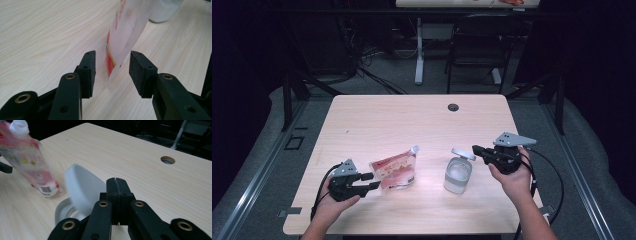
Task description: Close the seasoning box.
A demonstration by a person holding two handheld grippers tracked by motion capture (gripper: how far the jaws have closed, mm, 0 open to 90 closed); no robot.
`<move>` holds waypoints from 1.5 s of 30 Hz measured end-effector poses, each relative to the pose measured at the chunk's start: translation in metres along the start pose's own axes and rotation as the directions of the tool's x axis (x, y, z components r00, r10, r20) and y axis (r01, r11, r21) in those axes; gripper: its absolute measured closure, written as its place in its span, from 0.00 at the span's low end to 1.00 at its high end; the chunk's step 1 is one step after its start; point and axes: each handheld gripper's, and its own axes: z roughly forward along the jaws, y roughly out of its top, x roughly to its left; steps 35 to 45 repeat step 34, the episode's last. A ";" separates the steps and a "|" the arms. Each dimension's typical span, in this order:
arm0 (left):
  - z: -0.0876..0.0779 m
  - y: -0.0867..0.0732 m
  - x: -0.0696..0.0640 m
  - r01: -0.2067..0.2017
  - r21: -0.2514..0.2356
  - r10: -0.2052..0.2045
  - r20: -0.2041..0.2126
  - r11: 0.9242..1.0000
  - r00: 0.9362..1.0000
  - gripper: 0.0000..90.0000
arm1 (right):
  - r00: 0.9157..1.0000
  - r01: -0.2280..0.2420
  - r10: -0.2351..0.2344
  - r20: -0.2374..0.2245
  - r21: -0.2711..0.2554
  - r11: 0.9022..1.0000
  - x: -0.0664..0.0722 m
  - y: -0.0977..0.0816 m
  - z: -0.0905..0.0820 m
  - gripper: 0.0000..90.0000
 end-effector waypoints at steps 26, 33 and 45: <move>-0.007 -0.008 -0.002 0.016 -0.005 -0.016 -0.022 1.000 1.000 0.62 | 0.998 -0.039 0.039 0.047 0.007 0.999 0.008 -0.055 -0.011 1.00; -0.012 -0.016 0.000 0.029 -0.002 -0.029 -0.053 1.000 0.998 0.57 | 0.995 -0.062 0.059 0.084 0.026 0.998 0.003 -0.069 -0.009 0.77; -0.013 -0.018 0.000 0.030 -0.008 -0.030 -0.058 1.000 0.998 0.56 | 0.994 -0.070 0.068 0.087 0.021 0.997 0.001 -0.071 -0.009 0.72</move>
